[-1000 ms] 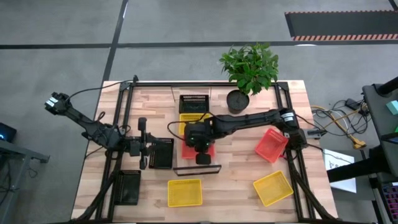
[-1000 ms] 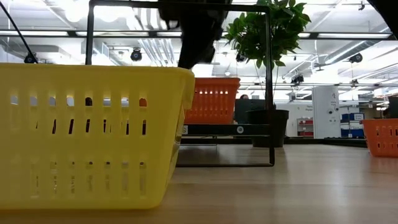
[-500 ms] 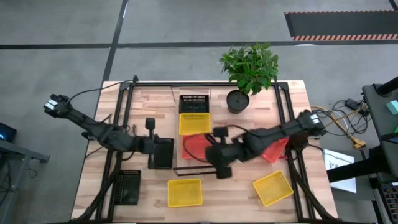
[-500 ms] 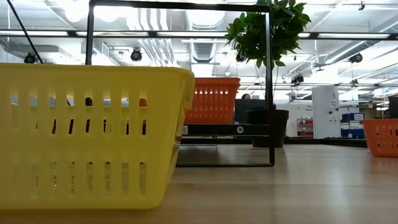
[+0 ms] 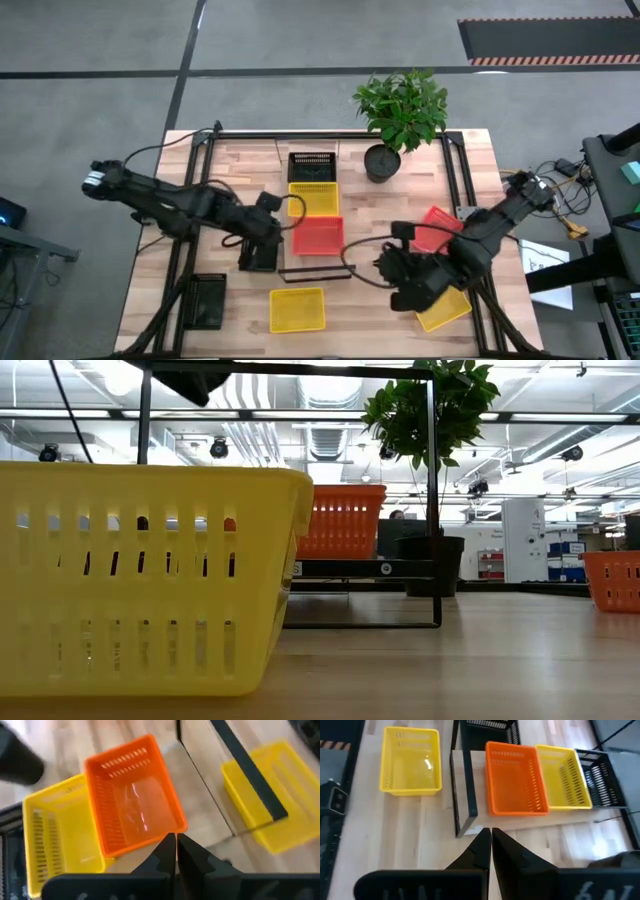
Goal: Stack baskets on shelf by color
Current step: Stack the top orange bin on top of the other orange bin on the shelf
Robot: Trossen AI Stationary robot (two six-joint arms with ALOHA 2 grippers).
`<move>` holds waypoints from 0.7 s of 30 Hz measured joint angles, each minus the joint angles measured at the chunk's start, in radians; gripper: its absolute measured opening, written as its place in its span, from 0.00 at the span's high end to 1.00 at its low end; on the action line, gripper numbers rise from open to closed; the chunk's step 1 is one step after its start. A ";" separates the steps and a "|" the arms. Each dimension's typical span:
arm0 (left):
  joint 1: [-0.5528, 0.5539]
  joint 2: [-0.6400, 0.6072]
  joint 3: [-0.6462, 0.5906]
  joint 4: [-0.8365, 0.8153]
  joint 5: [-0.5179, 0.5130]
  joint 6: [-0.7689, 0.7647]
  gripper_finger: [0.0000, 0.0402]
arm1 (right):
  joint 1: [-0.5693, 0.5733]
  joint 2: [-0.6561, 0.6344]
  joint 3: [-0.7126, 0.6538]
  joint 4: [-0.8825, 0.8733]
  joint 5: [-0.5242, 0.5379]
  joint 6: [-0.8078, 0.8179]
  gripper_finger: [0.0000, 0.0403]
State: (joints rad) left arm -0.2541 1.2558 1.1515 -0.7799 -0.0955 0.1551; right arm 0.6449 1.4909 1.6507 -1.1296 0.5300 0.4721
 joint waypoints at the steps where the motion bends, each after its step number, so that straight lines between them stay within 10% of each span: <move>1: 0.010 0.017 0.014 -0.015 0.011 0.045 1.00 | 0.015 -0.007 -0.021 0.011 0.021 0.007 0.98; 21: 0.109 0.257 0.003 0.143 0.033 0.210 1.00 | 0.084 -0.050 -0.201 0.096 0.101 0.080 0.98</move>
State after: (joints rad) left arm -0.1448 1.5132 1.1549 -0.6374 -0.0628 0.3652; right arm 0.7288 1.4410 1.4498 -1.0340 0.6312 0.5518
